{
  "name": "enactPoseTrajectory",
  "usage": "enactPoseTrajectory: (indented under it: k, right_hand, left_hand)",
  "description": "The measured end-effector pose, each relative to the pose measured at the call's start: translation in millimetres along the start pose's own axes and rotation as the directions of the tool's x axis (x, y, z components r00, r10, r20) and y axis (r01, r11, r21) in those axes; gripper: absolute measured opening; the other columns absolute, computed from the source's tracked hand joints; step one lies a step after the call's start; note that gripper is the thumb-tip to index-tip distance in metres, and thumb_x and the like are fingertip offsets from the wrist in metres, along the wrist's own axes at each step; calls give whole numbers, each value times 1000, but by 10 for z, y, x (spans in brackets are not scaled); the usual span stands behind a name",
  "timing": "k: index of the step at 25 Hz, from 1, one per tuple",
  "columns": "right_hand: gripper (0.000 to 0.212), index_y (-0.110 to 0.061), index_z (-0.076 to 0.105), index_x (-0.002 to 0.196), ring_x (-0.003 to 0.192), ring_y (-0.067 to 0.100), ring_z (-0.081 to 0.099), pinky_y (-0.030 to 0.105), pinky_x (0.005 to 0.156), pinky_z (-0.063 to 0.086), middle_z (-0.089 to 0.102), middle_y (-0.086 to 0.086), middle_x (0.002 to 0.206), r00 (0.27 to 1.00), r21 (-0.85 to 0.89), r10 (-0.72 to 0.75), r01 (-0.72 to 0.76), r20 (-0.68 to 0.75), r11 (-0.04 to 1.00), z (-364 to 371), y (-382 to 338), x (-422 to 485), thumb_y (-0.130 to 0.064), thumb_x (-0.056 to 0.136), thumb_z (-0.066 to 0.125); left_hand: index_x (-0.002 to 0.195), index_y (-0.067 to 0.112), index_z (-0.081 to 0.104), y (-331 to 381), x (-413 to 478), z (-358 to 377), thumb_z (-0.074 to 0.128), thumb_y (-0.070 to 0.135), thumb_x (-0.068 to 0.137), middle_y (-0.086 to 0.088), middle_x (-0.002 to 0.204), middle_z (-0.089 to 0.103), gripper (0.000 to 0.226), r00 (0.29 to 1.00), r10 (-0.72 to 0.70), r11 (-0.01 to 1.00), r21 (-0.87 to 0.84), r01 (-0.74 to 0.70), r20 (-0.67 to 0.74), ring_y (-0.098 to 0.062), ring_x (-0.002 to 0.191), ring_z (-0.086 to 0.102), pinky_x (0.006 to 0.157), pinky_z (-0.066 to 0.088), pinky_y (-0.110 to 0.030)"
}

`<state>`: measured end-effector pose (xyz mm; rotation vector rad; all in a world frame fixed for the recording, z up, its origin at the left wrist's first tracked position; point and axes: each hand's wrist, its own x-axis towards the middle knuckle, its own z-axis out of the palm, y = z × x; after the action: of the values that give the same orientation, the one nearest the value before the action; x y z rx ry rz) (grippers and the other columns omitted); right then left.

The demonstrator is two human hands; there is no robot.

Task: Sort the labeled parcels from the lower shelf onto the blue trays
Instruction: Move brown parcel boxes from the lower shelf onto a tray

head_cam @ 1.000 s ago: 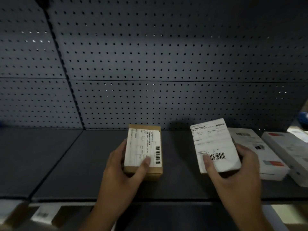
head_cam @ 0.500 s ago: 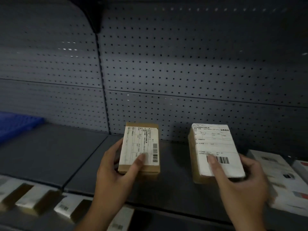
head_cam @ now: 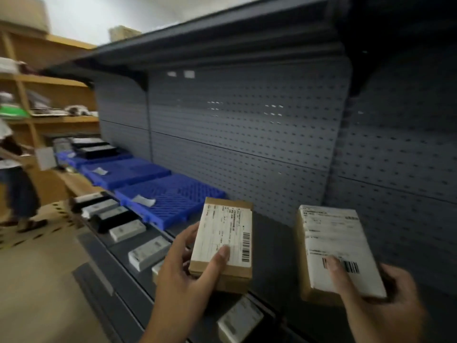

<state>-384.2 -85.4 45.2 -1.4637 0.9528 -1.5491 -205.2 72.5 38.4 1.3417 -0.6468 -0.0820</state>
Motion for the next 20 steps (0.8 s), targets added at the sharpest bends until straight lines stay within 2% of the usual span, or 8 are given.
enactPoseTrajectory:
  k: [3,6,10,13,15,20]
  right_hand:
    - [62,-15,60,98,72,7,58,22,57,45,64,1,90,999,19,-30,29,30,999,819,-90,-169,-44,49,84]
    - [57,-7,60,102,72,-3,49,19,55,40,59,5,95,997,10,-11,10,75,1000,1507,-106,-297,-27,58,90]
    - [66,-8,61,100,71,-1,51,19,54,40,59,-5,83,990,-32,31,-27,138,999,2220,-23,-321,-43,52,88]
    - [67,-14,60,101,72,-5,53,11,50,39,57,-18,83,985,29,29,-35,170,999,2751,-20,-166,-52,50,82]
    - [68,-16,58,101,73,-2,58,10,48,42,60,-16,85,977,68,73,-88,199,994,3101,1,-32,-54,49,81]
    - [66,-24,56,93,75,11,68,20,49,51,66,-7,88,958,-4,149,-153,244,988,3805,133,89,-65,46,79]
  left_hand:
    - [108,62,64,-88,476,-577,79,59,66,34,103,72,45,999,-11,1000,1,11,-33,7,91,72,64,55,-9]
    - [113,57,65,-256,900,-1045,80,57,70,29,107,74,46,999,5,1000,6,-4,-45,3,94,74,68,58,-13]
    - [119,55,63,-521,1442,-1388,78,56,75,30,110,73,46,998,18,997,76,-13,-65,7,98,70,72,57,-12]
    - [119,50,63,-717,1905,-1476,76,59,73,30,108,73,49,997,8,996,87,-1,-79,6,94,72,68,56,-10]
    - [117,49,64,-780,2250,-1518,74,62,71,32,107,72,49,997,-5,994,110,13,-77,5,93,72,67,56,-10]
    - [119,52,61,-939,3028,-1716,68,66,75,38,110,67,47,999,-14,988,153,21,-44,9,95,69,67,57,-11]
